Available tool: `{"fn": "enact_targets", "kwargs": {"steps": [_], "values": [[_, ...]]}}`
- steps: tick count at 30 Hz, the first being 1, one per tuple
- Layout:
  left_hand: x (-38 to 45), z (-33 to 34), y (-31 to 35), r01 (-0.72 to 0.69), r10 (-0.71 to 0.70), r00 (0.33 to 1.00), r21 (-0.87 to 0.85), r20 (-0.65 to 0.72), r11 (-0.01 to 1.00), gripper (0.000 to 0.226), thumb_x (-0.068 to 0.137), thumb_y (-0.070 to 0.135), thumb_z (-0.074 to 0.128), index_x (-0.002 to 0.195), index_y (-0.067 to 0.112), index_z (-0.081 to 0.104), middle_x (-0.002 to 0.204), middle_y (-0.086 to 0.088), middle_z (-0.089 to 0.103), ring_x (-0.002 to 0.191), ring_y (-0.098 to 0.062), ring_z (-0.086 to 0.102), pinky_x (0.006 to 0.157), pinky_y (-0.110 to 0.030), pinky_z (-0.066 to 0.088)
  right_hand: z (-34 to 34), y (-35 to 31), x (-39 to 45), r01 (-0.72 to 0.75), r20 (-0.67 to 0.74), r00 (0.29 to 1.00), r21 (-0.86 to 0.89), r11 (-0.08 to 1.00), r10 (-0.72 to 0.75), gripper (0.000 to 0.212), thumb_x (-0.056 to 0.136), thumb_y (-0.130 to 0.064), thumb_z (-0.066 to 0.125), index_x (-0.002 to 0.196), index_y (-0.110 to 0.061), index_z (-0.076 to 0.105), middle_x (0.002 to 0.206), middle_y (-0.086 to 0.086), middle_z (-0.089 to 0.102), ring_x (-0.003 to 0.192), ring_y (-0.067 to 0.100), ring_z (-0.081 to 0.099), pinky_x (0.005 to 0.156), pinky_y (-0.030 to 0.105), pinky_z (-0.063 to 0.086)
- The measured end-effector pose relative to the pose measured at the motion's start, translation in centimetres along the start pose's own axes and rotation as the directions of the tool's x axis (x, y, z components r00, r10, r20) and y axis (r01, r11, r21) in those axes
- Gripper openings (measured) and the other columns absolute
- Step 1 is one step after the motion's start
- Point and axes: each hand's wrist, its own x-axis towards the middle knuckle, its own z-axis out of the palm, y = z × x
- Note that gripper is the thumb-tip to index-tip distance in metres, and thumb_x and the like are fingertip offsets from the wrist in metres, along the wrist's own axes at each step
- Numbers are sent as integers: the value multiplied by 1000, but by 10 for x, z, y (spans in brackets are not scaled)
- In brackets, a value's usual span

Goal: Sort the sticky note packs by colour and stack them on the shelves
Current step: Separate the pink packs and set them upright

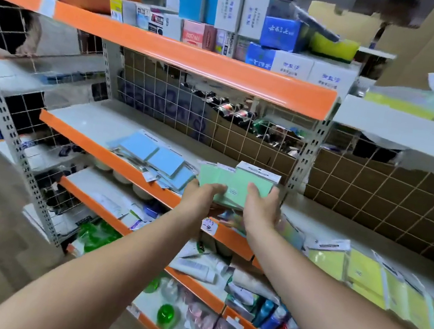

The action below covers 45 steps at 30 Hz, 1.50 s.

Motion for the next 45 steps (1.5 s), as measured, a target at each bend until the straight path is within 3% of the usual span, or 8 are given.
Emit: {"fn": "enact_targets", "kwargs": {"steps": [3,8,13,18,24,28,35,45], "values": [[22,-16,6,12,-12,1000,14,-9,1000,19,85,7,64,88,13,46,92,-14,59,82,-34,65,67,-31,57,29,1,5,11,-38,999,-10,1000,-12,48,97,-27,50,141,-10,38,137,14,50,121,30,49,81,28,30],[61,-41,21,34,-35,999,29,8,999,28,83,5,64,107,2,50,88,-17,61,70,-29,64,66,-32,59,77,0,16,0,-92,996,-16,1000,-1,40,94,-30,52,128,-9,46,118,17,61,110,35,56,87,37,43],[100,-72,38,54,-54,999,55,3,997,34,81,5,66,111,-2,52,98,-25,63,77,-36,65,66,-35,59,123,-13,19,-14,-77,997,-2,1000,13,39,95,-30,51,127,-10,44,116,14,60,94,30,59,68,28,46],[124,-108,58,57,-58,998,46,21,997,36,82,7,65,115,-4,54,97,-24,66,73,-33,68,59,-29,57,171,-29,15,-41,-57,998,5,999,41,38,93,-35,50,124,-15,42,110,13,58,95,36,60,84,53,52],[169,-156,89,45,-46,999,47,25,998,40,78,10,68,113,-4,57,92,-22,65,59,-28,65,49,-22,51,229,-56,15,-36,-37,999,-3,999,35,41,93,-31,46,129,-12,39,121,13,47,88,30,53,84,48,51],[203,-191,108,44,-46,998,47,36,998,31,80,15,64,107,0,61,89,-21,68,59,-30,65,57,-32,58,270,-71,16,-12,-36,999,10,1000,12,30,96,-22,45,124,-13,41,98,4,47,76,20,42,71,35,37],[262,-266,149,70,-70,993,3,92,998,23,94,14,37,106,3,53,84,-18,64,67,-31,64,56,-32,59,372,-94,10,-64,-59,996,72,995,68,27,93,-19,46,119,-16,42,88,0,50,78,26,57,78,48,55],[338,-373,189,103,-121,989,190,88,976,29,88,7,52,116,-4,51,96,-26,65,67,-34,68,61,-35,60,502,-89,16,-169,-35,985,69,983,172,21,84,-28,63,95,-12,56,100,10,66,91,30,63,78,41,54]]}}
